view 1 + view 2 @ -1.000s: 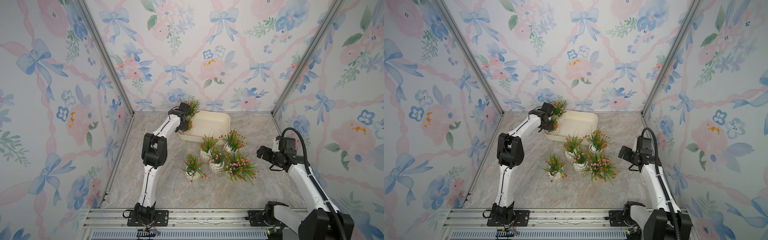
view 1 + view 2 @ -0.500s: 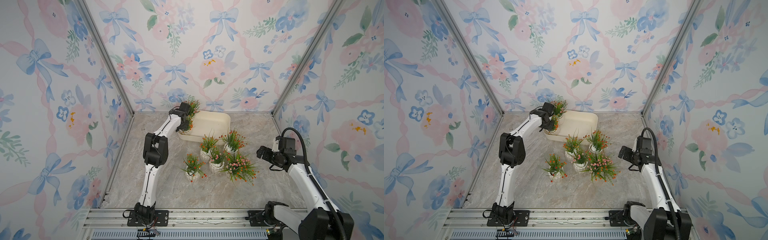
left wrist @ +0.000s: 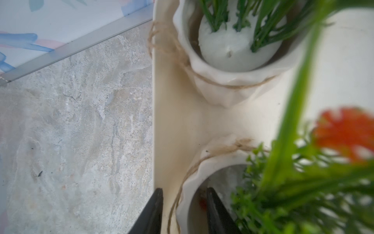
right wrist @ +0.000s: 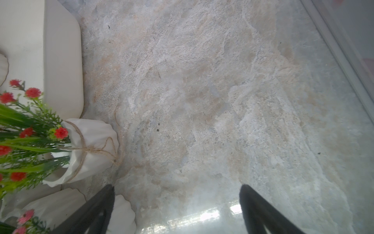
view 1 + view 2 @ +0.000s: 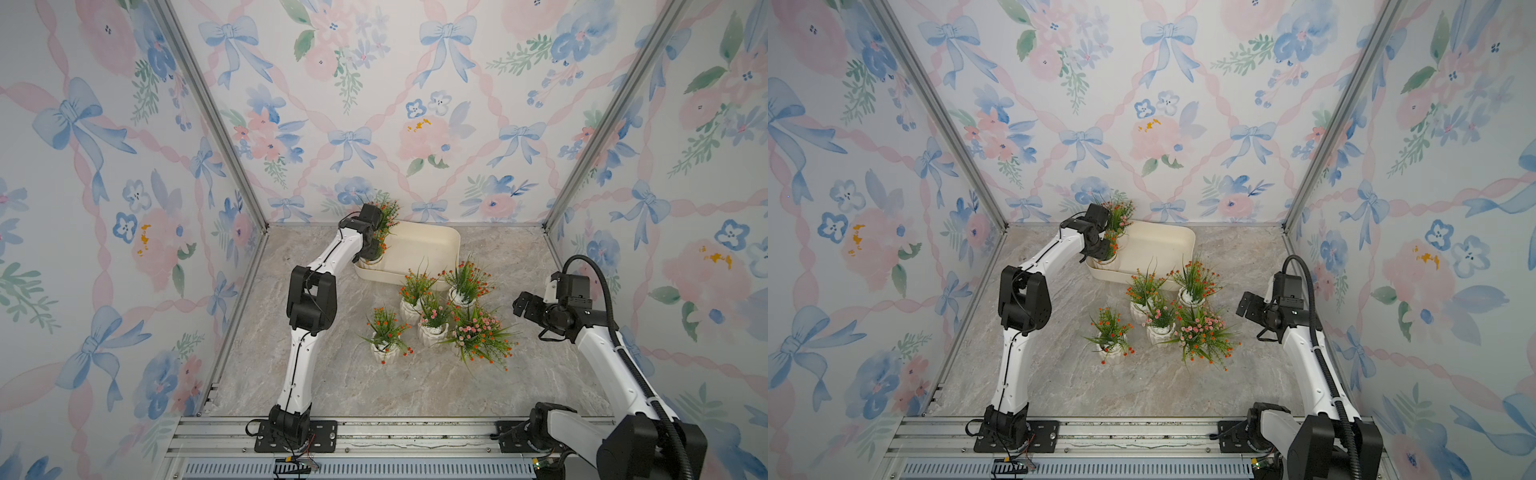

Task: Put the potted gypsophila into the storage box
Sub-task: Place the baby's breath potted plant at the storage box.

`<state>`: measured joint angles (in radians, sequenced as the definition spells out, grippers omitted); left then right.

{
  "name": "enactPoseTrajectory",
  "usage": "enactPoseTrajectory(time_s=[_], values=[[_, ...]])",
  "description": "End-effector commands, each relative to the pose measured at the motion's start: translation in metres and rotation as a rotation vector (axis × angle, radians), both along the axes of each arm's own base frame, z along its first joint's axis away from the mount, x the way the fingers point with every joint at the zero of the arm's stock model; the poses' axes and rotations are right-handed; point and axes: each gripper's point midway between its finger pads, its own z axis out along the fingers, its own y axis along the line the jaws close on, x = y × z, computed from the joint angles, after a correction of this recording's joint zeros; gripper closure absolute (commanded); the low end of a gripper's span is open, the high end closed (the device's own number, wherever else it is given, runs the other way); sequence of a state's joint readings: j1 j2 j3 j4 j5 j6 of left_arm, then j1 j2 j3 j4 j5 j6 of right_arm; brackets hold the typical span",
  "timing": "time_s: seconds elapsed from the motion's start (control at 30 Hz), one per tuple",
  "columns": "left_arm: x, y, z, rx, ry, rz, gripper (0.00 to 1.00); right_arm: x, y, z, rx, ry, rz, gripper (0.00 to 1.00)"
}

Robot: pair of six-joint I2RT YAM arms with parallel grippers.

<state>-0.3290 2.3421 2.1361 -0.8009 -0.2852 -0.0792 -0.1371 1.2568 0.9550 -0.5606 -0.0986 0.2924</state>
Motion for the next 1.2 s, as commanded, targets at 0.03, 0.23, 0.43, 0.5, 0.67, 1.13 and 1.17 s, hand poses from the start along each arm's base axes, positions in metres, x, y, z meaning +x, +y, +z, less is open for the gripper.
enactPoseTrajectory(time_s=[0.03,0.23,0.43,0.5,0.67,1.13,1.17], values=[[0.003,0.007,0.013,0.004,-0.026,0.029,0.55,0.002,0.000,-0.003,0.015,0.012,-0.005,0.03],[0.002,0.008,0.034,-0.024,-0.065,0.051,0.50,0.002,0.000,0.004,0.013,-0.002,-0.008,0.03],[-0.004,0.007,0.047,-0.056,-0.077,0.061,0.50,0.000,0.001,0.010,0.013,-0.013,-0.009,0.03],[-0.007,0.009,0.048,-0.057,-0.077,0.065,0.50,-0.001,0.001,0.011,0.012,-0.014,-0.010,0.03],[-0.011,0.023,0.054,-0.058,-0.091,0.131,0.53,-0.002,0.005,0.018,0.011,-0.028,0.001,0.02],[-0.011,0.077,0.058,-0.258,-0.071,0.293,0.44,-0.007,0.041,0.050,-0.176,-0.006,0.160,0.03],[-0.013,0.077,0.061,-0.257,-0.074,0.289,0.42,-0.008,0.050,0.057,-0.175,-0.015,0.183,0.03]])
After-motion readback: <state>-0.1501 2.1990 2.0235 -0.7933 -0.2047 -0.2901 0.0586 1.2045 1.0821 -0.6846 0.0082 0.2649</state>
